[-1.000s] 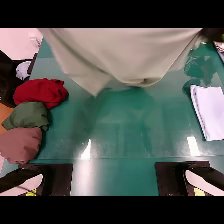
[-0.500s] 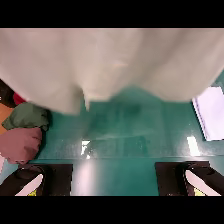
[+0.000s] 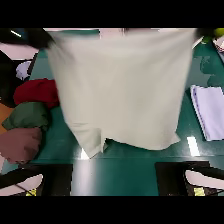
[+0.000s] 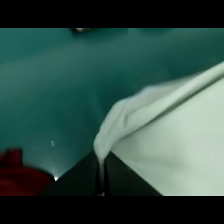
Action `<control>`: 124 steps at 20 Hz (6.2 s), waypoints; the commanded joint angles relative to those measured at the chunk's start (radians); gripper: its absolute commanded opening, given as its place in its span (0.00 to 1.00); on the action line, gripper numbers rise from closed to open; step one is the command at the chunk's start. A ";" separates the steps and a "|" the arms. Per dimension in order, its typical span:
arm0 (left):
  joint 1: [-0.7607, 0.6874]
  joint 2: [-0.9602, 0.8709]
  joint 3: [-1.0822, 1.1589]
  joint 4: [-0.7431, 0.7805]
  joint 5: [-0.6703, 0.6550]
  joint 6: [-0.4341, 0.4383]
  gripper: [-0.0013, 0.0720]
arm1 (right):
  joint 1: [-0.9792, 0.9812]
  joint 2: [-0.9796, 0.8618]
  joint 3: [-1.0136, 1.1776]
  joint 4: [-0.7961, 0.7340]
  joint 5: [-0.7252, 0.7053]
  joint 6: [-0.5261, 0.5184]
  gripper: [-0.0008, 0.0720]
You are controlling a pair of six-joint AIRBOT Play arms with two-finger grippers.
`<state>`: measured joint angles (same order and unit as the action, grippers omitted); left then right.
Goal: Fold the shirts.
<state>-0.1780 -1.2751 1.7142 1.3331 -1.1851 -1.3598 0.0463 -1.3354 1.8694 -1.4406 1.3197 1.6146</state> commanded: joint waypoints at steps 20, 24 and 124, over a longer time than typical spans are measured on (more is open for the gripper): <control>0.063 0.062 -0.597 -0.006 -0.066 -0.136 0.59 | -0.166 0.147 -0.634 -0.032 0.123 -0.049 0.57; 0.062 0.143 -0.830 -0.095 0.000 -0.143 0.59 | -0.294 0.315 -0.960 -0.052 0.124 -0.045 0.59; 0.063 -0.423 -0.219 0.073 -0.136 -0.051 0.05 | -0.251 -0.015 -0.771 0.080 -0.139 -0.117 0.03</control>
<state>-0.1150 -1.6974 1.5581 1.4025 -1.3098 -1.4082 -0.2062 -1.3735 1.2018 -1.3636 1.2221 1.4998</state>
